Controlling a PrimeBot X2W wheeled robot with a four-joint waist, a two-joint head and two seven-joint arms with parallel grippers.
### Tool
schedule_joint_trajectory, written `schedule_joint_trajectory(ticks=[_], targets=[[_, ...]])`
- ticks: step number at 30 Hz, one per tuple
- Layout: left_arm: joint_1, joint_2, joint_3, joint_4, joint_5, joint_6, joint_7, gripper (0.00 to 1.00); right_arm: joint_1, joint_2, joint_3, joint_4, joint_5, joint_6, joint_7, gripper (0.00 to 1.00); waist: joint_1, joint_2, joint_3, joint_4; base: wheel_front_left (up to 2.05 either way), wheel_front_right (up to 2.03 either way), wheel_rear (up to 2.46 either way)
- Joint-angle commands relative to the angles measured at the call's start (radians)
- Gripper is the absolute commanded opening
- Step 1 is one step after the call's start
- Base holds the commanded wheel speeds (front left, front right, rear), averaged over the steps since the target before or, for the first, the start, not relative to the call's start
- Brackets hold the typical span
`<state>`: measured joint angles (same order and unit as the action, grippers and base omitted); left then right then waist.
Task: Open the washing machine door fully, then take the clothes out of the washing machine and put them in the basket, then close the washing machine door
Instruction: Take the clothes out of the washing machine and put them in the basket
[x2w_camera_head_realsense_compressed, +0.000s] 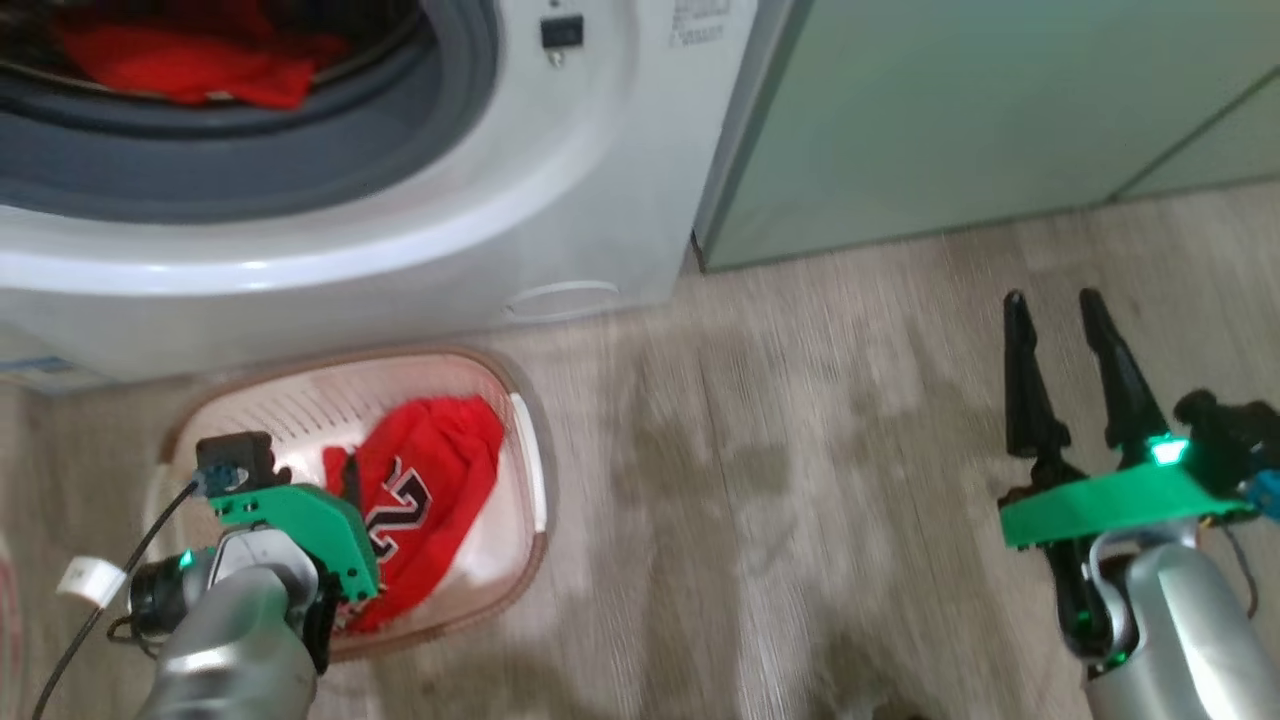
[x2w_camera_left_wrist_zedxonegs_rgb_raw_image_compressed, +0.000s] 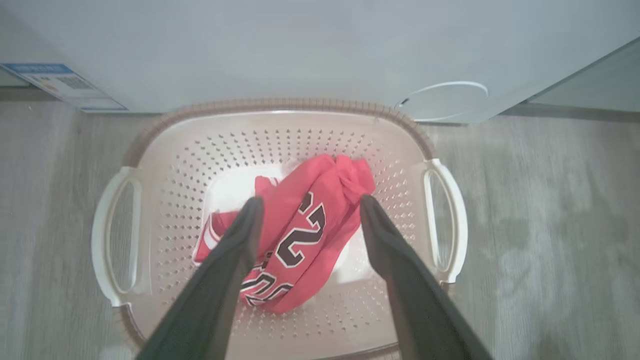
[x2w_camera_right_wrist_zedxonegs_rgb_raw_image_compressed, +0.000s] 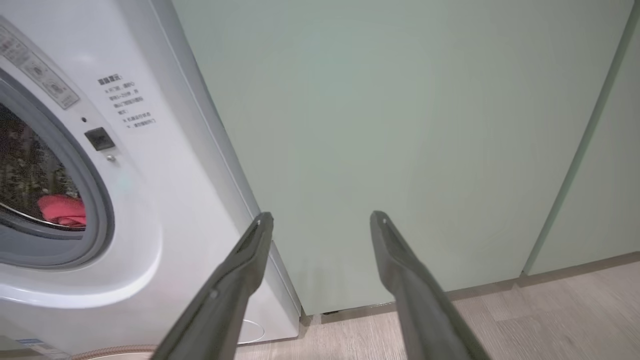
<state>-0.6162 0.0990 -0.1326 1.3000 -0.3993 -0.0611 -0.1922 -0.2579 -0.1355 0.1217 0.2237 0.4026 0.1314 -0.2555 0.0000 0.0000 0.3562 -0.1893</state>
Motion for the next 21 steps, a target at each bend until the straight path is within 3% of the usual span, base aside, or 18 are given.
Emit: schedule_joint_trajectory(ticks=[1,8,16,21], targets=[[0.012,0.033,0.028,-0.012,-0.006,-0.012,-0.038,1.00,0.030,-0.011,0.024,-0.027,-0.014,-0.001,-0.006,1.00,0.0000,0.0000,-0.075,0.030,0.00,0.00,0.00],[0.061,0.048,0.031,-0.085,-0.015,-0.054,-0.068,1.00,0.077,-0.012,0.030,-0.025,-0.030,-0.001,-0.006,1.00,0.0000,0.0000,-0.174,0.056,0.00,0.00,0.00],[0.230,0.082,0.127,-0.425,0.008,-0.066,-0.069,1.00,0.142,-0.004,0.024,-0.025,-0.040,-0.001,-0.006,1.00,0.0000,0.0000,-0.288,0.084,0.00,0.00,0.00],[0.336,0.068,0.199,-0.604,0.043,-0.067,-0.069,1.00,0.175,0.001,0.025,-0.028,-0.044,-0.001,-0.006,1.00,0.0000,0.0000,-0.326,0.092,0.00,0.00,0.00]])
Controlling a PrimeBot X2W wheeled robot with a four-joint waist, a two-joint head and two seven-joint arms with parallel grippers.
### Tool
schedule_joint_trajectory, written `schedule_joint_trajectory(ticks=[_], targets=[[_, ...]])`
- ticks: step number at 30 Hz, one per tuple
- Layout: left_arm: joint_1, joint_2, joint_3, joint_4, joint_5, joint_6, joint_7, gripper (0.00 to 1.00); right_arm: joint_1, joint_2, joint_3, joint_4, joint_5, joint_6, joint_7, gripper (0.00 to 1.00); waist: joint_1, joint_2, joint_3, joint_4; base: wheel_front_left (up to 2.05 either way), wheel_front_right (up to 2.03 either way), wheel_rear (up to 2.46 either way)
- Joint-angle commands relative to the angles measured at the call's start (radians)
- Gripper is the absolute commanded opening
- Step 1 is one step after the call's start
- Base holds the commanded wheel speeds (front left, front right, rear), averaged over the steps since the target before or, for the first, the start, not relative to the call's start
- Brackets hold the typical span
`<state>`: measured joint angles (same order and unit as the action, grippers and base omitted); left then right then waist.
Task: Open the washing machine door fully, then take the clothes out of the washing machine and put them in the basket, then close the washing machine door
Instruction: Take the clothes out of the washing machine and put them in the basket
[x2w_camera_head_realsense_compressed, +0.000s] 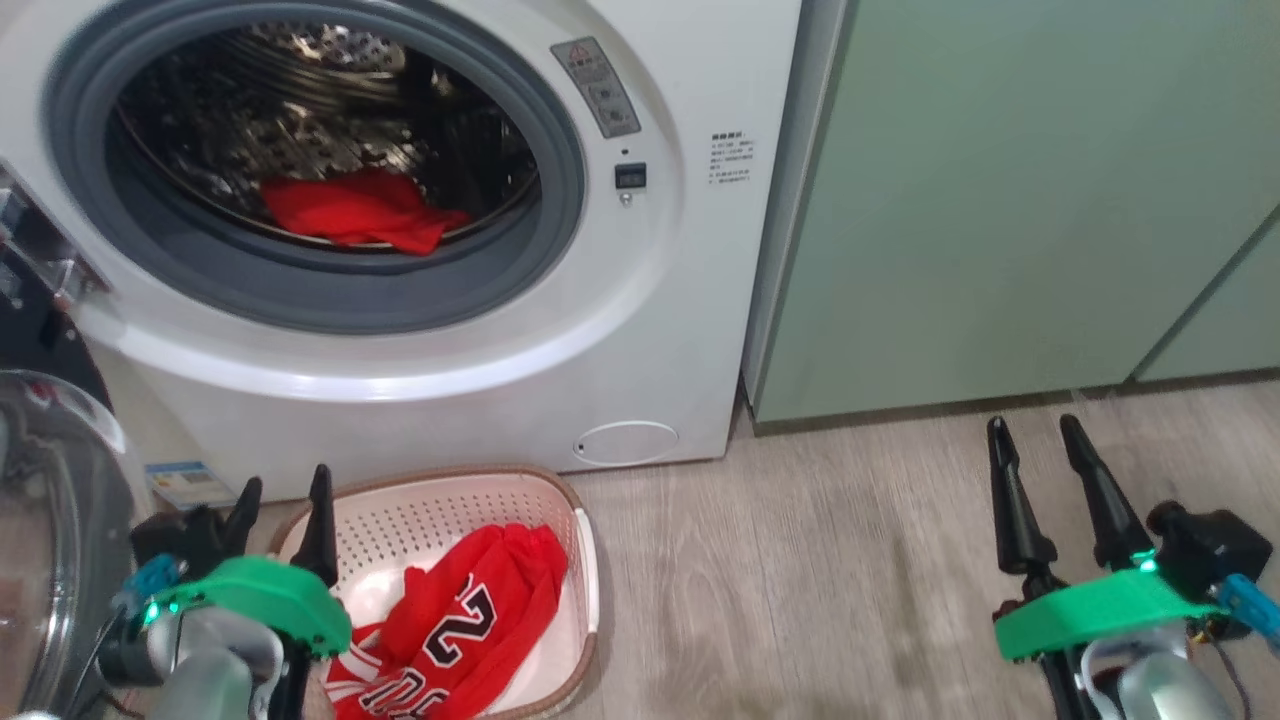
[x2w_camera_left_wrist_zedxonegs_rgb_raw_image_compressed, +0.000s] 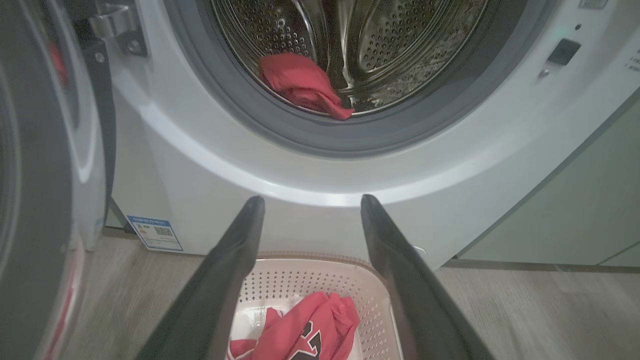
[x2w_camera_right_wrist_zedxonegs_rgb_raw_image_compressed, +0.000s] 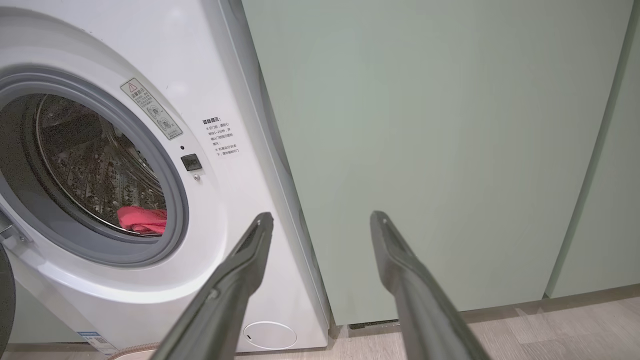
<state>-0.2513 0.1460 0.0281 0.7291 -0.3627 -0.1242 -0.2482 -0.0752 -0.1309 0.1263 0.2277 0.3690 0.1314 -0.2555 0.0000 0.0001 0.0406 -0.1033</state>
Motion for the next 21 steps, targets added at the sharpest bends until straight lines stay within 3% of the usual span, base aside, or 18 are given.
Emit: schedule_joint_trajectory(ticks=[1,8,21], targets=[[-0.011,0.015,0.053,-0.065,0.013,-0.004,-0.013,1.00,-0.004,-0.002,0.021,-0.033,-0.011,-0.001,-0.006,1.00,0.0000,-0.0001,-0.015,0.008,0.00,0.00,0.00],[0.092,-0.033,0.126,-0.215,0.051,-0.005,-0.013,1.00,0.022,0.006,0.025,-0.033,-0.008,-0.001,-0.006,1.00,0.0000,-0.0001,-0.038,0.012,0.00,0.00,0.00],[0.132,-0.064,0.144,-0.271,0.083,-0.006,-0.013,1.00,0.035,0.013,0.028,-0.027,-0.003,-0.001,-0.006,1.00,0.0000,-0.0001,-0.047,0.014,0.00,0.00,0.00]])
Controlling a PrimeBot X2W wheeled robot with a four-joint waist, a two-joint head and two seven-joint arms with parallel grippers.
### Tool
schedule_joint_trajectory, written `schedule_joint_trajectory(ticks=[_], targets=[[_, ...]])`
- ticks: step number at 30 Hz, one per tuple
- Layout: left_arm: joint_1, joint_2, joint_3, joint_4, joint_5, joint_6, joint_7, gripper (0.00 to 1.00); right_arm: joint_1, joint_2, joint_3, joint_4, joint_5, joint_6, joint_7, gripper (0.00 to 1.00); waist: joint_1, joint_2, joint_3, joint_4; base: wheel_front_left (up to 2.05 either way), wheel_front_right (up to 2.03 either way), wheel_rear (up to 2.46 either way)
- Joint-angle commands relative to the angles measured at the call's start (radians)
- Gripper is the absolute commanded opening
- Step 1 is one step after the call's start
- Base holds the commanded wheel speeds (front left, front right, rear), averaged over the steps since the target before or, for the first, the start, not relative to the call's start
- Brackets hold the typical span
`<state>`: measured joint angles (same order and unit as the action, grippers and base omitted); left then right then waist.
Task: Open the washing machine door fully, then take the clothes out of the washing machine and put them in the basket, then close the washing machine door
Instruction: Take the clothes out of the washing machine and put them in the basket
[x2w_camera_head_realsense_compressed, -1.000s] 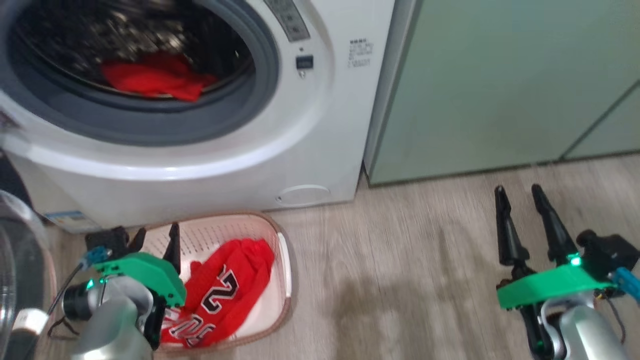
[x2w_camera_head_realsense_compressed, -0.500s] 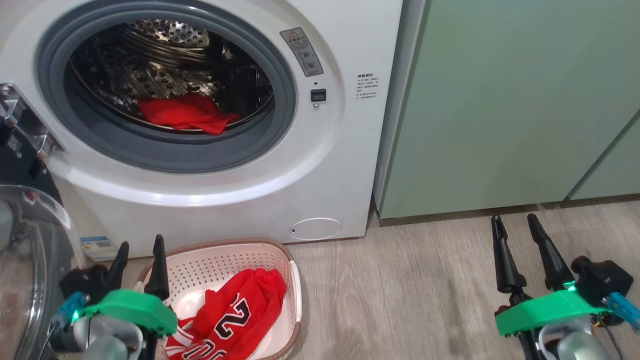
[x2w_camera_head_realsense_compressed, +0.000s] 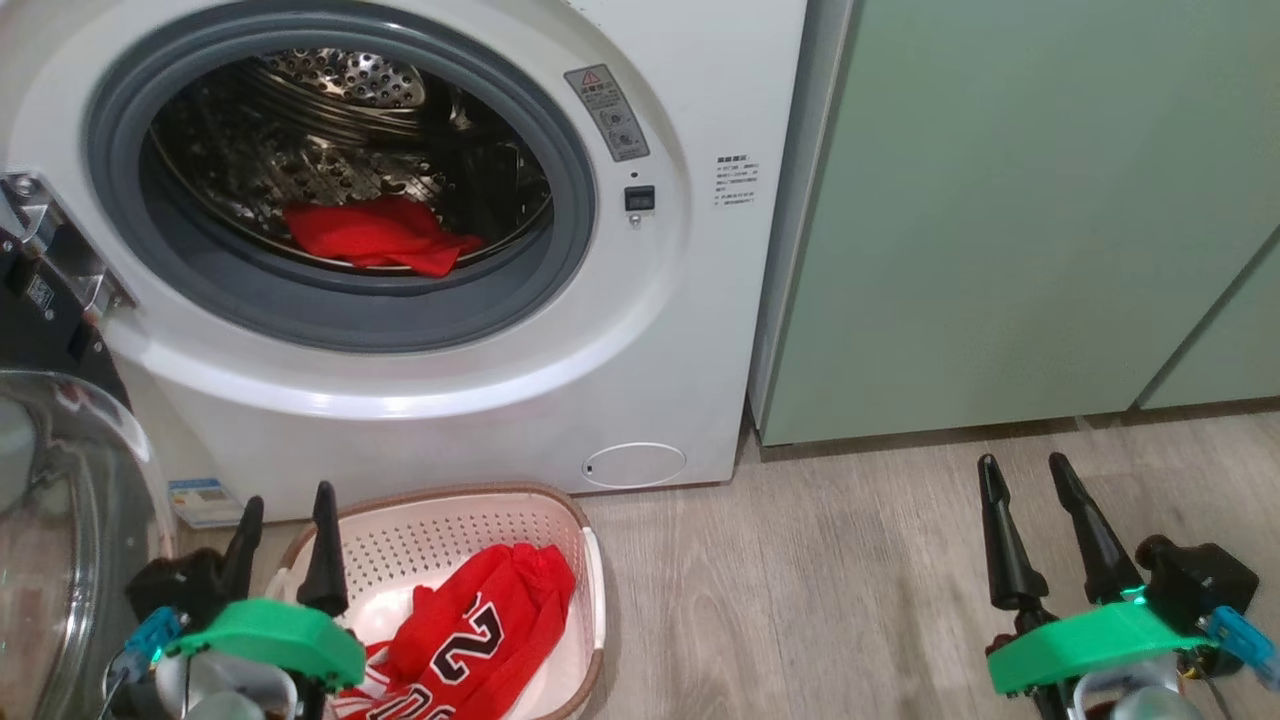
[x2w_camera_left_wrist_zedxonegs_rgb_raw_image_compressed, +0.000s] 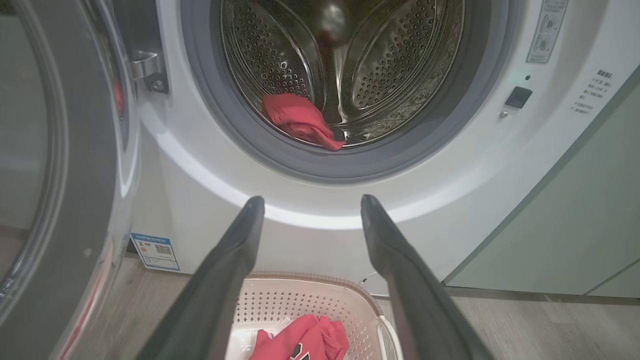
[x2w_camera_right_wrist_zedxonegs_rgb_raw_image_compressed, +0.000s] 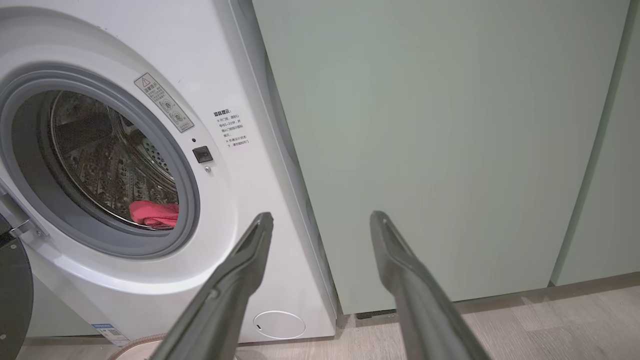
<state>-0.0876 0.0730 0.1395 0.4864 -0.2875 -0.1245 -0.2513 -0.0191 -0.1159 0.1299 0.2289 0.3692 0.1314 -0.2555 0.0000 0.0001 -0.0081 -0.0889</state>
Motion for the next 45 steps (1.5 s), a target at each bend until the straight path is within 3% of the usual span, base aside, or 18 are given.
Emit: schedule_joint_trajectory(ticks=[1,10,15,24,31,40,45], targets=[[-0.036,0.008,0.033,-0.026,0.010,-0.006,-0.010,1.00,-0.022,-0.002,0.024,-0.027,-0.002,-0.001,-0.006,1.00,0.0000,-0.0001,0.002,-0.001,0.00,0.00,0.00],[-0.126,0.006,-0.011,0.064,0.027,-0.006,-0.003,1.00,-0.027,0.000,0.027,-0.026,0.000,-0.001,-0.006,1.00,0.0000,-0.0001,0.031,-0.006,0.00,0.00,0.00],[-0.265,0.024,-0.041,0.131,0.037,0.005,0.092,1.00,-0.051,-0.001,0.032,-0.027,0.005,-0.001,-0.006,1.00,0.0000,-0.0001,0.086,-0.018,0.00,0.00,0.00],[-0.613,0.052,-0.079,0.209,0.049,0.065,0.370,1.00,-0.137,0.007,0.040,-0.035,0.016,-0.001,-0.006,1.00,0.0000,-0.0001,0.254,-0.073,0.00,0.00,0.00],[-0.871,0.136,-0.107,0.318,0.109,0.138,0.529,1.00,-0.209,0.019,0.047,-0.044,0.027,-0.001,-0.006,1.00,0.0000,-0.0001,0.386,-0.137,0.00,0.00,0.00],[-1.102,0.210,-0.142,0.469,0.164,0.195,0.604,1.00,-0.267,0.029,0.047,-0.053,0.034,-0.001,-0.006,1.00,0.0000,-0.0001,0.514,-0.201,0.00,0.00,0.00],[-1.198,0.261,-0.165,0.536,0.204,0.242,0.588,1.00,-0.297,0.036,0.056,-0.060,0.038,-0.001,-0.006,1.00,0.0000,-0.0001,0.567,-0.226,0.00,0.00,0.00]])
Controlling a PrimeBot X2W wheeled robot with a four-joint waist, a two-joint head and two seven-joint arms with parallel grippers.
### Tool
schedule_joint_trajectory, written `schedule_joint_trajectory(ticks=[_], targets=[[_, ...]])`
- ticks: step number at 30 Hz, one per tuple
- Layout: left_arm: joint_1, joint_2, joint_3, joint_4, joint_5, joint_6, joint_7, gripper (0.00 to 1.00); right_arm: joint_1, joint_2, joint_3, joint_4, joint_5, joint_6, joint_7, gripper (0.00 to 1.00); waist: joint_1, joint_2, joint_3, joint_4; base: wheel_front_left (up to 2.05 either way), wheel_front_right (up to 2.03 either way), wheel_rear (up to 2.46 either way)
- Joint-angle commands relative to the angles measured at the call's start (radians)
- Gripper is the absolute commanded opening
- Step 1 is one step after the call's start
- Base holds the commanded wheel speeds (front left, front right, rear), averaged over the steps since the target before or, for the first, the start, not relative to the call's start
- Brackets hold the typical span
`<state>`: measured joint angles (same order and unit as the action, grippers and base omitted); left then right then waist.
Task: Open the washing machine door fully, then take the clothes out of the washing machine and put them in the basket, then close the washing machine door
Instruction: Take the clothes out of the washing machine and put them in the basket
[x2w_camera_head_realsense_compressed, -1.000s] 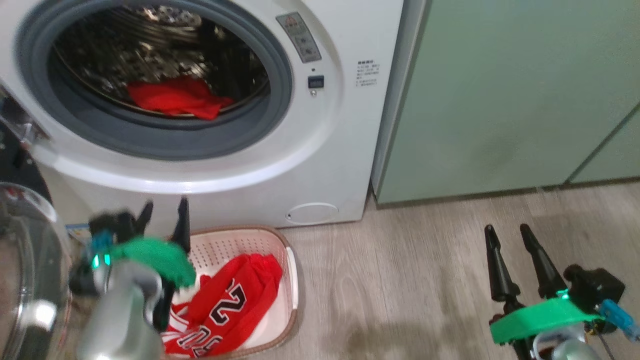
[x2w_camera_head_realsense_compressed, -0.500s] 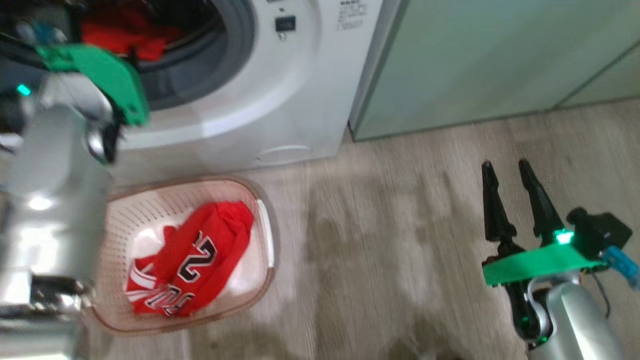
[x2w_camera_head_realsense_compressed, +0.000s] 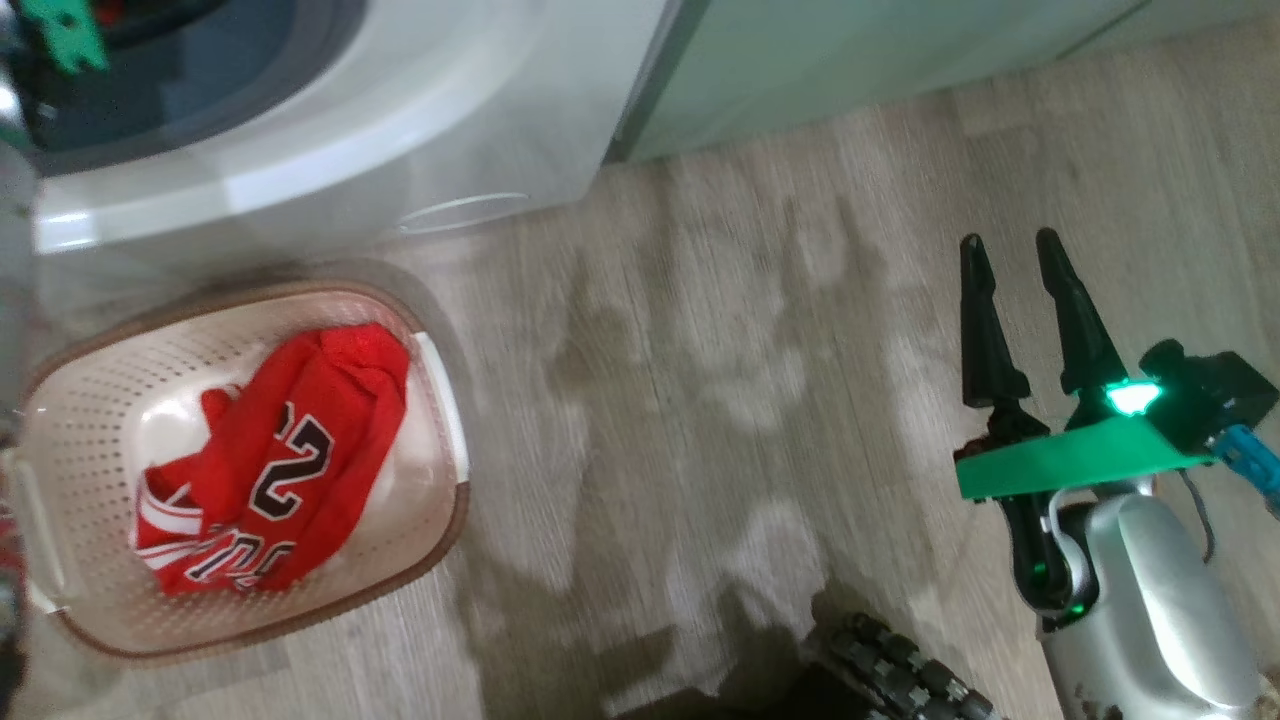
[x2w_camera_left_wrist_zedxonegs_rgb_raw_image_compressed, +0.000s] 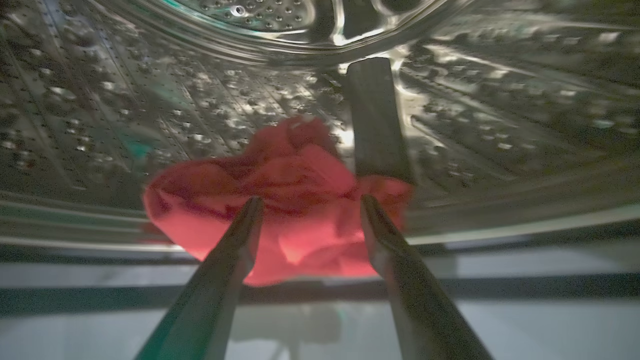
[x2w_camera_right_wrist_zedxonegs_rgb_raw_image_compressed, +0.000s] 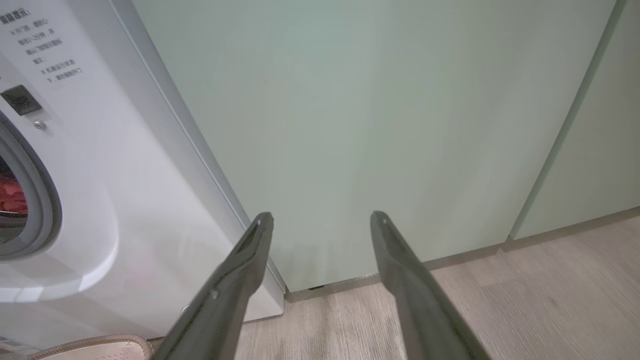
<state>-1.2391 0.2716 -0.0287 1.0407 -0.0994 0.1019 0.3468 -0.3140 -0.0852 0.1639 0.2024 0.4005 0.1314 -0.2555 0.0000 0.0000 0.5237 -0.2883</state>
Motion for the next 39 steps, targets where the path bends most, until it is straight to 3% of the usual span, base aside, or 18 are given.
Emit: schedule_joint_trajectory(ticks=[1,5,10,11,12,13,22,29,34,39], targets=[[-0.060,0.072,0.000,-0.002,0.022,0.023,-0.009,1.00,-0.006,0.006,0.023,-0.035,0.007,-0.001,-0.006,1.00,0.0000,0.0000,0.044,-0.032,0.00,0.00,0.00],[-0.098,0.109,-0.017,0.066,0.043,0.045,0.004,1.00,-0.018,0.010,0.027,-0.040,0.008,-0.001,-0.006,1.00,0.0000,0.0000,0.073,-0.045,0.00,0.00,0.00],[-0.108,0.119,-0.035,0.133,0.052,0.042,0.028,1.00,-0.018,0.010,0.018,-0.042,0.006,-0.001,-0.006,1.00,0.0000,0.0000,0.089,-0.042,0.00,0.00,0.00],[-0.109,0.118,-0.038,0.145,0.052,0.038,0.030,0.91,-0.018,0.009,0.017,-0.041,0.005,-0.001,-0.006,1.00,0.0000,0.0000,0.091,-0.039,0.00,0.00,0.00],[-0.110,0.118,-0.045,0.155,0.055,0.035,0.030,0.52,-0.018,0.009,0.016,-0.041,0.004,-0.001,-0.006,1.00,0.0000,0.0000,0.093,-0.037,0.00,0.00,0.00],[-0.111,0.119,-0.053,0.163,0.061,0.034,0.026,0.02,-0.018,0.008,0.015,-0.041,0.004,-0.001,-0.006,1.00,0.0000,0.0000,0.094,-0.035,0.00,0.00,0.00],[-0.083,0.078,-0.071,0.201,0.045,0.011,-0.062,0.00,-0.017,-0.009,0.013,-0.031,-0.002,-0.001,-0.006,1.00,0.0000,0.0000,0.045,-0.003,0.00,0.00,0.00],[0.039,0.005,-0.076,0.198,0.006,-0.051,-0.270,0.00,0.044,-0.021,-0.002,-0.017,-0.004,-0.001,-0.006,1.00,0.0000,0.0000,-0.090,0.039,0.00,0.00,0.00],[0.141,-0.046,-0.090,0.205,-0.010,-0.104,-0.356,0.00,0.090,-0.031,-0.008,-0.007,-0.005,-0.001,-0.006,1.00,0.0000,0.0000,-0.177,0.080,0.00,0.00,0.00],[0.244,-0.098,-0.109,0.208,-0.016,-0.120,-0.427,0.00,0.125,-0.041,-0.006,-0.003,-0.005,-0.001,-0.006,1.00,0.0000,0.0000,-0.244,0.118,0.00,0.00,0.00]])
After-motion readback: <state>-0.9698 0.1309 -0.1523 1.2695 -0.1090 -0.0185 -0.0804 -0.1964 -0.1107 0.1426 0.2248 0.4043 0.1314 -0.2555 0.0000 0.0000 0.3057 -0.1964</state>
